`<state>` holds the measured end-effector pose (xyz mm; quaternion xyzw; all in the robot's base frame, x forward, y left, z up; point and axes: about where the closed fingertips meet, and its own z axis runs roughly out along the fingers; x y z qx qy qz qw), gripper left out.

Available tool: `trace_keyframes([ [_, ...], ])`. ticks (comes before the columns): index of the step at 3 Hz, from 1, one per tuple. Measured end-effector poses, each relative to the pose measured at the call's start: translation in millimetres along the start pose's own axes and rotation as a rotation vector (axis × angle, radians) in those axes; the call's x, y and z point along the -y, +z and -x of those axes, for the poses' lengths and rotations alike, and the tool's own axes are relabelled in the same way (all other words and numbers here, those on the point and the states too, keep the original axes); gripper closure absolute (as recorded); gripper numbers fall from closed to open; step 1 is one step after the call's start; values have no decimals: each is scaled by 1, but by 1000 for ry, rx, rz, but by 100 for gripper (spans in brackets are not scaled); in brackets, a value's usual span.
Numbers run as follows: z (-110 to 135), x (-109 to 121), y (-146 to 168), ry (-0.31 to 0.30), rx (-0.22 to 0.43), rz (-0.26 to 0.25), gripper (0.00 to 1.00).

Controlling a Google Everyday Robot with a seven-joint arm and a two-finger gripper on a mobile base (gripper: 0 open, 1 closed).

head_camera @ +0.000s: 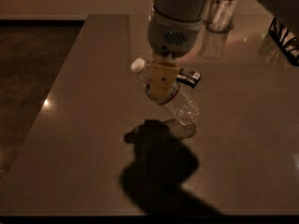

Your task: Knock water bottle over

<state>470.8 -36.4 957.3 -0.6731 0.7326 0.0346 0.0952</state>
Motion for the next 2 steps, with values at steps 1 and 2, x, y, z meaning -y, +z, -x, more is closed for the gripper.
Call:
trace_keyframes([
  [1, 0, 4, 18, -24, -60, 13, 100],
  [2, 4, 4, 43, -50, -118, 43, 75],
])
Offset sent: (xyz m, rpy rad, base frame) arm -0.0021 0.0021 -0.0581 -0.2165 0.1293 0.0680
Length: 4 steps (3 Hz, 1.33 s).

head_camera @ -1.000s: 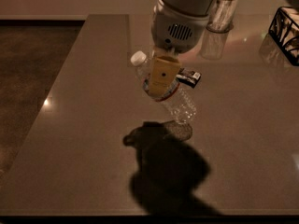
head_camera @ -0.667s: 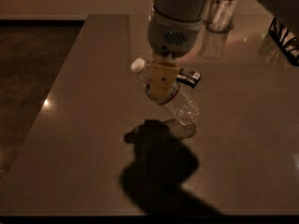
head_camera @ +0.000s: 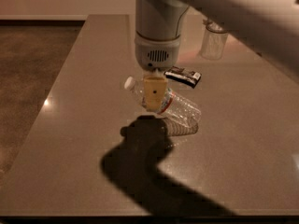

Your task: Knock water bottle over

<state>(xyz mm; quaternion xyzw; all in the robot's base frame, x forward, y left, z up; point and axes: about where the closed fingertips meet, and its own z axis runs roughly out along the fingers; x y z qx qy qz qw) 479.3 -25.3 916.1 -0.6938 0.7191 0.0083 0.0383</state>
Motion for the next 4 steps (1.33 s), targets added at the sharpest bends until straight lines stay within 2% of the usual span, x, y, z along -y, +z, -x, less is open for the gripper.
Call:
trace_keyframes([
  [1, 5, -1, 13, -15, -18, 17, 52],
  [3, 12, -8, 33, -14, 27, 62, 6],
  [4, 14, -10, 43, -10, 50, 81, 0],
])
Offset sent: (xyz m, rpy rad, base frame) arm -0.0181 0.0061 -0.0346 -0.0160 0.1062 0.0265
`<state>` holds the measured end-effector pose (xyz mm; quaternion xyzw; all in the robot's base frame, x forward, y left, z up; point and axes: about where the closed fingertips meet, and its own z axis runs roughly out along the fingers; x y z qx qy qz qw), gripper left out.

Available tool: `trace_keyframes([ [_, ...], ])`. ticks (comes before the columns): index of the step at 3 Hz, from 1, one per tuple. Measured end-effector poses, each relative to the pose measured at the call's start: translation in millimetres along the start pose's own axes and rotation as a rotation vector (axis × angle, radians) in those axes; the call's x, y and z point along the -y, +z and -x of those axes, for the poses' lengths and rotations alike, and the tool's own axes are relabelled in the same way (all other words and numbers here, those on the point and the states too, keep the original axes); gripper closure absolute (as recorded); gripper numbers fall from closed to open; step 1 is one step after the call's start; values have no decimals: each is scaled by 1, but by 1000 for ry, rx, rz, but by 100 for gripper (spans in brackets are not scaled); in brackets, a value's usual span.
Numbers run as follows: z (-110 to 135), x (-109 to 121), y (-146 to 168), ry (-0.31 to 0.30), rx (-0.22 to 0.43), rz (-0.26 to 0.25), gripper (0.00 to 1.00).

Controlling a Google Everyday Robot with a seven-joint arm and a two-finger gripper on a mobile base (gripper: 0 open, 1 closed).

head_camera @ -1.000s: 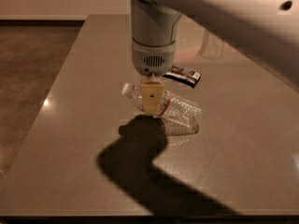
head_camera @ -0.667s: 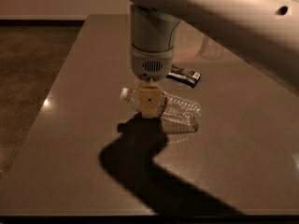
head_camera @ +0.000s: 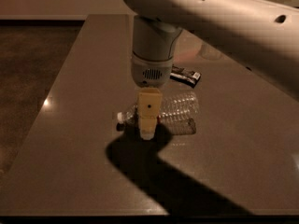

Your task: Knock water bottle over

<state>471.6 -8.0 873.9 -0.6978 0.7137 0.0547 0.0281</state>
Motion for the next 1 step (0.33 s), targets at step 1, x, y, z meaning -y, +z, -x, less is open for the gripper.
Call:
trace_keyframes([
  [1, 0, 0, 0, 0, 1, -1, 0],
])
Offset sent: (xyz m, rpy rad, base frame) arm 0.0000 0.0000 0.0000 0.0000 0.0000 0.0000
